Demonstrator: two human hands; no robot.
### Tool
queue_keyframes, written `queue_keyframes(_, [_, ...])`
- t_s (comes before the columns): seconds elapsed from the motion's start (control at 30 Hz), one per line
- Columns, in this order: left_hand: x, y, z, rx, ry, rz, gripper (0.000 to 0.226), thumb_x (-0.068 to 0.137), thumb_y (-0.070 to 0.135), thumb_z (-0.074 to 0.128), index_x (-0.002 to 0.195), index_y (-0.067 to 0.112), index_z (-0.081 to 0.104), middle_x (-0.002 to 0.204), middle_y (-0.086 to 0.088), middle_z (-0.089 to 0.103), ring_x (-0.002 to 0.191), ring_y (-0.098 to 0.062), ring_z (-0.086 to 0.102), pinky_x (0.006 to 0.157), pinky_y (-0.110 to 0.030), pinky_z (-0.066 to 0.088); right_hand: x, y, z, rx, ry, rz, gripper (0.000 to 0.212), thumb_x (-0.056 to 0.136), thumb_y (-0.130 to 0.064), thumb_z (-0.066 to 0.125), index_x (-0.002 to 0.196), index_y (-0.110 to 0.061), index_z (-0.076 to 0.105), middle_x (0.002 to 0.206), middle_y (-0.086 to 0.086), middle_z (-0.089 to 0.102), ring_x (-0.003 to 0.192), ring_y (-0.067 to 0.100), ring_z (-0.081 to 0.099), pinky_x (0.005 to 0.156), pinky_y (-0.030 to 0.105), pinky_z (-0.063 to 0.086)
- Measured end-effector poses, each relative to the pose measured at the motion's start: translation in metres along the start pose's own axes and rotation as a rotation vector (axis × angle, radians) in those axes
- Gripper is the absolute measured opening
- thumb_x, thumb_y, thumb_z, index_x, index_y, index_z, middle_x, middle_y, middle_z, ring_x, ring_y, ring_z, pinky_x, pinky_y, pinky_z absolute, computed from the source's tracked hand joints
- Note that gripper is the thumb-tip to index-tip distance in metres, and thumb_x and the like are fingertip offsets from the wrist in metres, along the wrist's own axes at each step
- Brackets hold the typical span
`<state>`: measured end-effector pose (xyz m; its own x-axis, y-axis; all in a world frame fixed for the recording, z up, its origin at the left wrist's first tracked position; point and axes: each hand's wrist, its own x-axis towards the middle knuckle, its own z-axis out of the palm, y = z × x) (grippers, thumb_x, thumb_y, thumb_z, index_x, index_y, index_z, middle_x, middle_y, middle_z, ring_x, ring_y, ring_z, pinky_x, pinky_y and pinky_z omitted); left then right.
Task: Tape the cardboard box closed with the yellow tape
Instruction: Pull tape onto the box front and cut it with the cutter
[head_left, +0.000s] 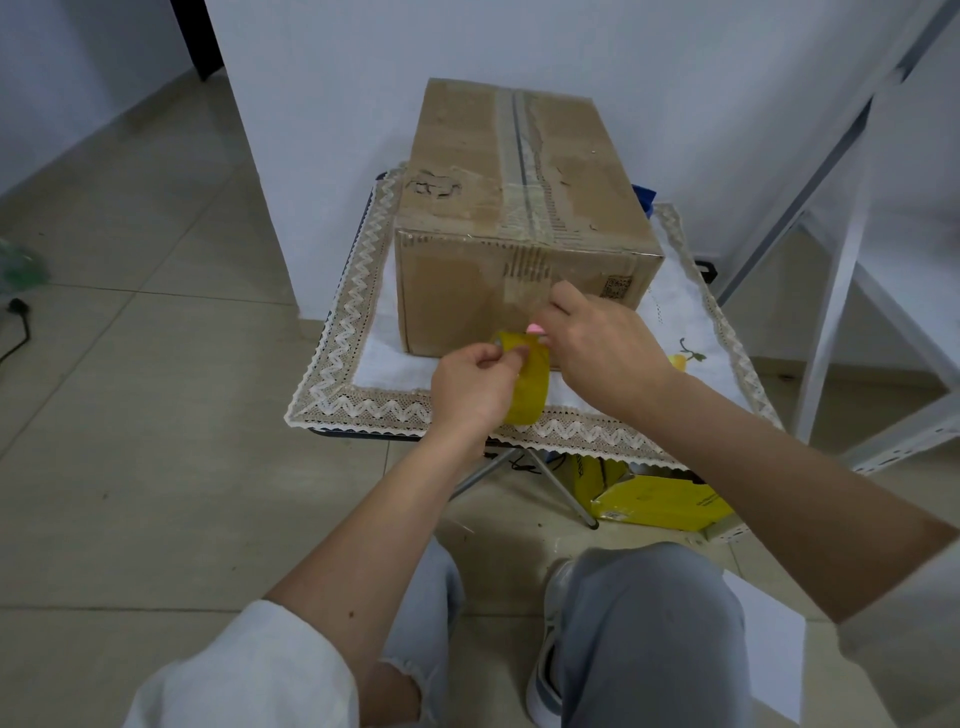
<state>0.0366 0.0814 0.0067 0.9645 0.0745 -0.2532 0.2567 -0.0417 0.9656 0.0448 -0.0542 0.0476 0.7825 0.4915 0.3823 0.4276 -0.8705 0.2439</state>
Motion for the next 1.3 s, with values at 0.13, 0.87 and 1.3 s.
queue_keyframes(0.13, [-0.002,0.000,0.001,-0.013,0.003,-0.009,0.023,0.088,0.032,0.070,0.098,0.012,0.073,0.077,0.004,0.066,0.065,-0.009,0.056,0.061,-0.024,0.042,-0.003,0.002,0.003,0.004,-0.016,0.030,0.021,0.068,0.005,0.081,0.082,-0.004,0.068,0.081,0.013,0.059,0.049,0.026,0.056,0.045,0.023,0.029])
queue_keyframes(0.87, [-0.004,0.004,-0.006,0.017,0.044,-0.024,0.031,0.087,0.034,0.070,0.104,0.008,0.071,0.089,-0.009,0.068,0.070,-0.012,0.051,0.073,-0.026,0.042,-0.028,0.009,0.007,0.462,0.120,0.277,0.018,0.093,-0.014,0.064,0.108,-0.010,0.073,0.096,0.010,0.061,0.076,0.029,0.062,0.063,0.044,0.055])
queue_keyframes(1.3, [-0.006,0.005,-0.008,0.026,0.044,-0.035,0.036,0.087,0.034,0.070,0.110,0.006,0.070,0.110,-0.011,0.071,0.100,-0.029,0.063,0.077,-0.027,0.043,-0.024,0.006,0.013,0.254,0.084,0.148,0.008,0.089,-0.009,0.071,0.096,-0.005,0.071,0.085,0.012,0.059,0.058,0.029,0.060,0.043,0.029,0.044])
